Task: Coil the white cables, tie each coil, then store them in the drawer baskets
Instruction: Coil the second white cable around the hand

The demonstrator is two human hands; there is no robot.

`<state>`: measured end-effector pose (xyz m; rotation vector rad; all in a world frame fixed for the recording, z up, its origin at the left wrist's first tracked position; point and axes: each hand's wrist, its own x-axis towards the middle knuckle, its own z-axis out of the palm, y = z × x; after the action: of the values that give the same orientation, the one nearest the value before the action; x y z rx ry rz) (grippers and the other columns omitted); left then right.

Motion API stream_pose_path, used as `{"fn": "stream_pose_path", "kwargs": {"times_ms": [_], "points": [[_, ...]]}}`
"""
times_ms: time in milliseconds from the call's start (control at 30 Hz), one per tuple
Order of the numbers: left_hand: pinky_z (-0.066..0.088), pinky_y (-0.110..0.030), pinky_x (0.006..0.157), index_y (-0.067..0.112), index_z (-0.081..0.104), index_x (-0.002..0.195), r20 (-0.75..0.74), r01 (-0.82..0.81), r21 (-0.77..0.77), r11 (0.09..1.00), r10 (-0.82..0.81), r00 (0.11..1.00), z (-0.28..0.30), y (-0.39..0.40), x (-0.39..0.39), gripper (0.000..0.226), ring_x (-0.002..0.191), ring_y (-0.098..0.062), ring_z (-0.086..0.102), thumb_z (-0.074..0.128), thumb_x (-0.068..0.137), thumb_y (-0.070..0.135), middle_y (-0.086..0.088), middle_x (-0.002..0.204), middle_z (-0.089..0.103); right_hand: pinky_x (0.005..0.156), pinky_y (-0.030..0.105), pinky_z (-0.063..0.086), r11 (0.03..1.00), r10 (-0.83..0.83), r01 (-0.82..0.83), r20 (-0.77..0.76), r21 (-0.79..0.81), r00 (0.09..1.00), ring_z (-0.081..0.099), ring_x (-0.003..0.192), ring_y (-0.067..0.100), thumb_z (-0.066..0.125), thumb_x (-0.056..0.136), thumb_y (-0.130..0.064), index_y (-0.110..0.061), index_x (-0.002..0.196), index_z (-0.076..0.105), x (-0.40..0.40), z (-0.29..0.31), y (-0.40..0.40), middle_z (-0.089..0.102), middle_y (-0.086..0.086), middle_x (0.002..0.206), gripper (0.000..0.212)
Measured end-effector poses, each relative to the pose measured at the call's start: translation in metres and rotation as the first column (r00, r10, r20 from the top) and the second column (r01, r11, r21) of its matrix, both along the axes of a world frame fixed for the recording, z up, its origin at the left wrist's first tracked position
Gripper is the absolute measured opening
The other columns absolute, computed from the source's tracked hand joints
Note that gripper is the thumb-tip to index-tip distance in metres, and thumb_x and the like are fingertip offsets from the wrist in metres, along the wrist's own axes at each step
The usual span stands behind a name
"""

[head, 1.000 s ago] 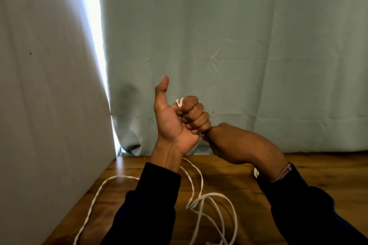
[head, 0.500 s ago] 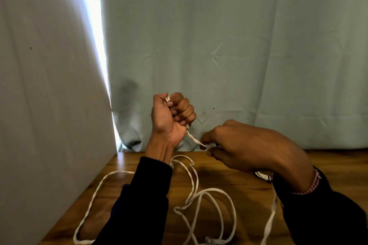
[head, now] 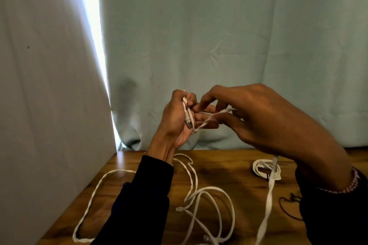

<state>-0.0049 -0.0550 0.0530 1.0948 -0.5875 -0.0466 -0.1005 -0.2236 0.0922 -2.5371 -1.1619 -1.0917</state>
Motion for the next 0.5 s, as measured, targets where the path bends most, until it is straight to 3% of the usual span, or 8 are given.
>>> {"fn": "stream_pose_path", "kwargs": {"times_ms": [33, 133, 267, 367, 500], "points": [[0.055, -0.035, 0.055, 0.007, 0.051, 0.111, 0.011, 0.028, 0.066, 0.997, -0.029, 1.0, 0.0, 0.0, -0.002, 0.045, 0.059, -0.03, 0.065, 0.019, 0.103, 0.038, -0.02, 0.076, 0.066, 0.068, 0.027, 0.056, 0.999, 0.024, -0.025, 0.038, 0.023, 0.999, 0.065, 0.078, 0.006, 0.075, 0.086, -0.016, -0.024, 0.117, 0.065, 0.002, 0.001, -0.001, 0.074, -0.005, 0.094, 0.034], [0.058, -0.037, 0.054, -0.007, 0.05, 0.125, 0.019, 0.081, 0.226, 0.971, -0.088, 0.996, -0.002, -0.003, -0.004, 0.066, 0.062, -0.036, 0.07, 0.011, 0.103, 0.042, -0.029, 0.105, 0.07, 0.07, 0.036, 0.061, 0.99, 0.07, -0.085, 0.137, 0.108, 0.988, 0.071, 0.081, 0.01, 0.08, 0.081, -0.019, -0.018, 0.106, 0.071, 0.006, 0.004, -0.003, 0.075, -0.003, 0.09, 0.027], [0.06, -0.033, 0.051, -0.001, 0.057, 0.125, -0.05, 0.291, 0.322, 0.901, -0.291, 0.955, -0.004, -0.007, -0.008, 0.094, 0.059, -0.035, 0.071, 0.003, 0.095, 0.07, -0.032, 0.112, 0.068, 0.068, 0.032, 0.062, 0.974, 0.09, -0.133, 0.226, 0.183, 0.97, 0.071, 0.078, 0.011, 0.073, 0.079, -0.037, -0.011, 0.097, 0.074, 0.015, 0.006, -0.011, 0.075, 0.001, 0.087, 0.031], [0.061, -0.039, 0.051, 0.002, 0.054, 0.134, -0.041, 0.438, 0.325, 0.838, -0.45, 0.892, -0.005, -0.011, -0.01, 0.12, 0.069, -0.04, 0.073, 0.0, 0.074, 0.091, -0.036, 0.123, 0.061, 0.067, 0.029, 0.06, 0.967, 0.067, -0.136, 0.3, 0.215, 0.952, 0.07, 0.075, 0.013, 0.073, 0.08, -0.04, -0.008, 0.096, 0.073, 0.026, 0.002, -0.018, 0.074, 0.005, 0.086, 0.036], [0.06, -0.043, 0.049, 0.008, 0.047, 0.143, -0.007, 0.61, 0.262, 0.748, -0.63, 0.777, -0.004, -0.016, -0.012, 0.127, 0.084, -0.047, 0.072, 0.009, 0.06, 0.097, -0.031, 0.114, 0.063, 0.061, 0.027, 0.054, 0.956, -0.001, -0.115, 0.393, 0.27, 0.919, 0.067, 0.069, 0.017, 0.083, 0.079, -0.033, -0.004, 0.09, 0.074, 0.042, -0.002, -0.028, 0.072, 0.008, 0.08, 0.032]]}}
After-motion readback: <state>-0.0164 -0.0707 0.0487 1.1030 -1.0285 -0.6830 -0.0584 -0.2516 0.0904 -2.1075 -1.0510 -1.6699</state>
